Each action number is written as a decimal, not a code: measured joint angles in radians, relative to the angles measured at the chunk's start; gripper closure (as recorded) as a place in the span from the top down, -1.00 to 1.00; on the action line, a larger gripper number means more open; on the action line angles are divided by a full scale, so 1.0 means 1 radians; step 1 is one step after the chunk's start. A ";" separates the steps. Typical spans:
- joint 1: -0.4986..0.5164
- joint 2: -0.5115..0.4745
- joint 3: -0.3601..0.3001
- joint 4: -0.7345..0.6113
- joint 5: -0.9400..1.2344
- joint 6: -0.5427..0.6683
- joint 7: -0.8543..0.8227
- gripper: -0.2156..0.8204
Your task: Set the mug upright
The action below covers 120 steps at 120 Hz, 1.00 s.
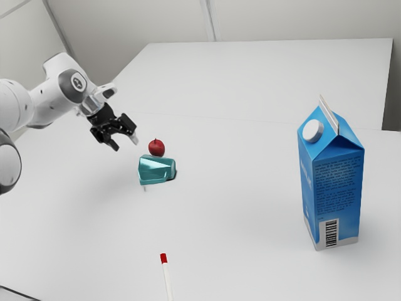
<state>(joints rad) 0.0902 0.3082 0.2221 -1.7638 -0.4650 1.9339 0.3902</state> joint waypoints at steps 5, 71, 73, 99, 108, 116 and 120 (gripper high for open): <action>0.002 0.016 0.003 -0.001 -0.039 0.003 0.012 0.58; 0.008 0.084 0.050 -0.123 -0.435 0.044 0.138 0.58; 0.008 0.087 0.050 -0.123 -0.444 0.044 0.142 0.58; 0.008 0.110 0.051 -0.118 -0.537 0.041 0.191 0.58; 0.007 0.119 0.051 -0.118 -0.569 0.040 0.206 0.58; 0.004 0.124 0.051 -0.119 -0.596 0.040 0.218 0.58; 0.003 0.125 0.051 -0.120 -0.609 0.040 0.224 0.55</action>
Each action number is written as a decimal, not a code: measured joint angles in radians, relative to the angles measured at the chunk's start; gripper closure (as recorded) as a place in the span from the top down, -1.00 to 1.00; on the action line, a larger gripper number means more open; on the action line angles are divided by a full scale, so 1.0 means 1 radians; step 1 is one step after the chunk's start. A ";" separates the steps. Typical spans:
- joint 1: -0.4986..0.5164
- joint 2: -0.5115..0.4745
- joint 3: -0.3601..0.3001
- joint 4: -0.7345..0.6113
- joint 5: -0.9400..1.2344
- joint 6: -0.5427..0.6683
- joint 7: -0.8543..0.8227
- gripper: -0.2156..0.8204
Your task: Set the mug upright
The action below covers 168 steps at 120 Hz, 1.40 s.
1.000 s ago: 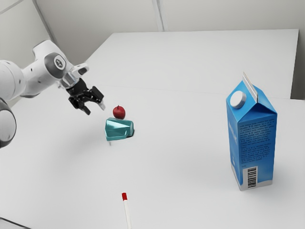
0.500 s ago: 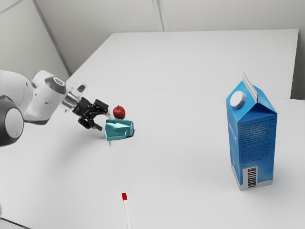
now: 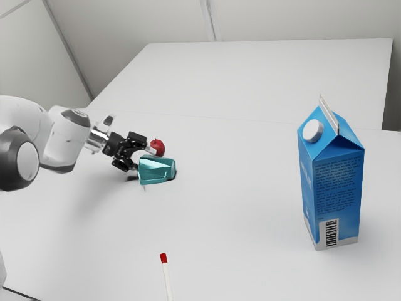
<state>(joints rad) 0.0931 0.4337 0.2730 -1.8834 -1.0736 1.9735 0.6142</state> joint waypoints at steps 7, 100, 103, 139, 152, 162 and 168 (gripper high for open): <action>-0.002 0.002 0.000 -0.002 -0.022 0.000 0.009 0.44; -0.023 -0.003 0.000 -0.023 -0.152 0.005 0.062 -0.80; -0.023 -0.008 0.000 -0.023 -0.151 0.005 0.062 -0.82; -0.030 -0.071 0.000 -0.050 -0.124 0.002 0.065 -0.89; -0.031 -0.099 -0.005 -0.051 -0.086 0.002 0.062 -0.89; -0.068 -0.118 -0.004 -0.053 -0.049 0.008 0.057 -0.89; -0.080 -0.133 -0.004 -0.056 -0.017 0.020 0.054 -0.88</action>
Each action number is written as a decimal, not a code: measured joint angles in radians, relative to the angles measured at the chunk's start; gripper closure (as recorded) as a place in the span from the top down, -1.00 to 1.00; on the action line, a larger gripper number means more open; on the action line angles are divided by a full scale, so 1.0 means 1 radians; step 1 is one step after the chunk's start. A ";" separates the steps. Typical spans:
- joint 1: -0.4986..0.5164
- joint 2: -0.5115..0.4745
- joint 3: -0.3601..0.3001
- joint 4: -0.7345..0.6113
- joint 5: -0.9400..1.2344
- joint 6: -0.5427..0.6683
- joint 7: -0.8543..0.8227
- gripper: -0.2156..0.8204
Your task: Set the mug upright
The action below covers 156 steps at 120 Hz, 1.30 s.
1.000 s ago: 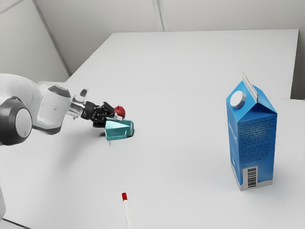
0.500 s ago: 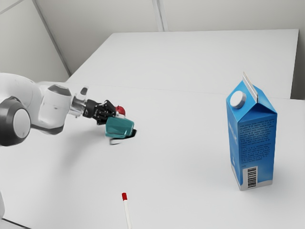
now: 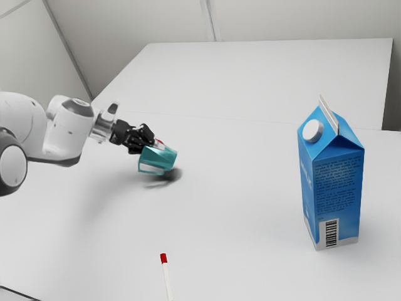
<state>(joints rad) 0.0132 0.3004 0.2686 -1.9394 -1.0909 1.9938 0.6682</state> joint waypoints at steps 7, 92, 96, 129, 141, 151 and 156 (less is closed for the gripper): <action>-0.004 -0.019 -0.008 -0.008 0.053 0.025 -0.003 -0.89; -0.060 -0.124 -0.052 -0.052 0.875 0.143 -0.112 -0.88; -0.067 -0.128 -0.052 -0.053 0.896 0.145 -0.121 -0.89; -0.071 -0.187 -0.052 -0.134 0.985 0.153 -0.199 -0.89; -0.072 -0.215 -0.053 -0.190 0.996 0.178 -0.232 -0.89; -0.073 -0.227 -0.053 -0.223 1.000 0.203 -0.258 -0.89; -0.073 -0.231 -0.053 -0.240 1.001 0.217 -0.270 -0.89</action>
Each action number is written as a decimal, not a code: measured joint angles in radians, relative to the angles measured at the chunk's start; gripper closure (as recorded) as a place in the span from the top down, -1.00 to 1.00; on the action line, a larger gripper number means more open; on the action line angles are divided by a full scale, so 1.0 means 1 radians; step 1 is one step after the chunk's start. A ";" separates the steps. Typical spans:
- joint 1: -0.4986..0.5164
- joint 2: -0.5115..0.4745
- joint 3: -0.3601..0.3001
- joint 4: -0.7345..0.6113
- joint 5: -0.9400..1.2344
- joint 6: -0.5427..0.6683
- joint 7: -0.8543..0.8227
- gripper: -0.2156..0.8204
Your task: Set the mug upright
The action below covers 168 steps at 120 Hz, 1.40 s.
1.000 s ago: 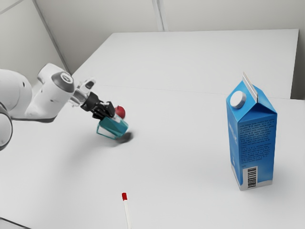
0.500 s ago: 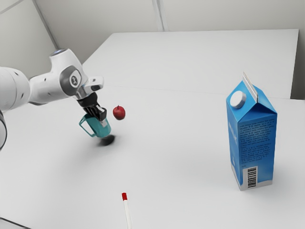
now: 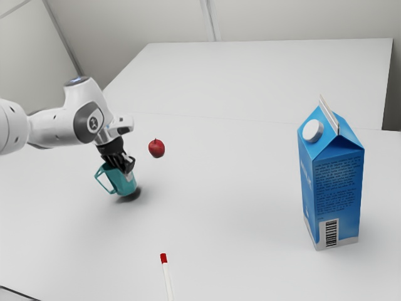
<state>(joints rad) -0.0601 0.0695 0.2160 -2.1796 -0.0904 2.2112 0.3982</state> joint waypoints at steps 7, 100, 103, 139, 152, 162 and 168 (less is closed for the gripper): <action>-0.001 -0.001 0.001 -0.018 0.000 0.018 -0.016 -0.89; -0.069 0.030 0.020 -0.042 0.088 0.087 -0.163 -0.91; -0.069 0.032 0.020 -0.042 0.091 0.087 -0.167 -0.91; -0.072 0.038 0.020 -0.035 0.120 0.084 -0.196 -0.33; -0.081 0.033 0.021 -0.022 0.132 0.081 -0.201 0.03; -0.084 0.028 0.022 0.003 0.141 0.072 -0.203 0.21; -0.087 0.018 0.022 0.017 0.143 0.064 -0.205 0.29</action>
<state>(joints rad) -0.1472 0.0880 0.2377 -2.1629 0.0530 2.2749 0.1934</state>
